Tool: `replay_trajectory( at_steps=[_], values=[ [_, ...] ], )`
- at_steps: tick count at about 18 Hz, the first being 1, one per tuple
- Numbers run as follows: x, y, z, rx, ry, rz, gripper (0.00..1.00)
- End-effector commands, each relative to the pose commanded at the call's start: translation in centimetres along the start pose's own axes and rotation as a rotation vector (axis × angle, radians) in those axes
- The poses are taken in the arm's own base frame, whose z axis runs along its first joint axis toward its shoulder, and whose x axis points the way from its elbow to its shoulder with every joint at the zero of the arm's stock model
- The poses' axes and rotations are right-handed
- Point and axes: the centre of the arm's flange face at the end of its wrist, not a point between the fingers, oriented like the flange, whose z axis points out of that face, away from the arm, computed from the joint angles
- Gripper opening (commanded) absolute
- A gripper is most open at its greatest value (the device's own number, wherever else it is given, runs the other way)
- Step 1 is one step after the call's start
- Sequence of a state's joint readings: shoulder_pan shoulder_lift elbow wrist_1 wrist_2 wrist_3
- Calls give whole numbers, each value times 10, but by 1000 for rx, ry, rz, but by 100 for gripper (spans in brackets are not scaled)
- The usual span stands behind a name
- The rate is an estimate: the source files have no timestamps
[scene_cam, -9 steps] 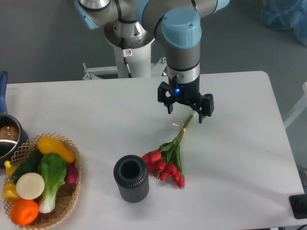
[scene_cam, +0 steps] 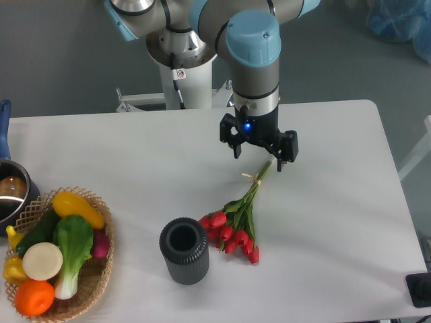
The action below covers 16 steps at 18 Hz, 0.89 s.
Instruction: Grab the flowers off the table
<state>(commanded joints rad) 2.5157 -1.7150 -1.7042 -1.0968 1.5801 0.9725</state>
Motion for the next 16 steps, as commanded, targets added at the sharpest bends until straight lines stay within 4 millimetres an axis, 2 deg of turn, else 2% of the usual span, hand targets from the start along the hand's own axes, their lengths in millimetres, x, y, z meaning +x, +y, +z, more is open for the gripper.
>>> replay_trajectory(
  at_steps=[9,16],
  values=[
    [21,8,52,1,10,14,100],
    [23,-5,112,-39,60,37,100]
  ],
)
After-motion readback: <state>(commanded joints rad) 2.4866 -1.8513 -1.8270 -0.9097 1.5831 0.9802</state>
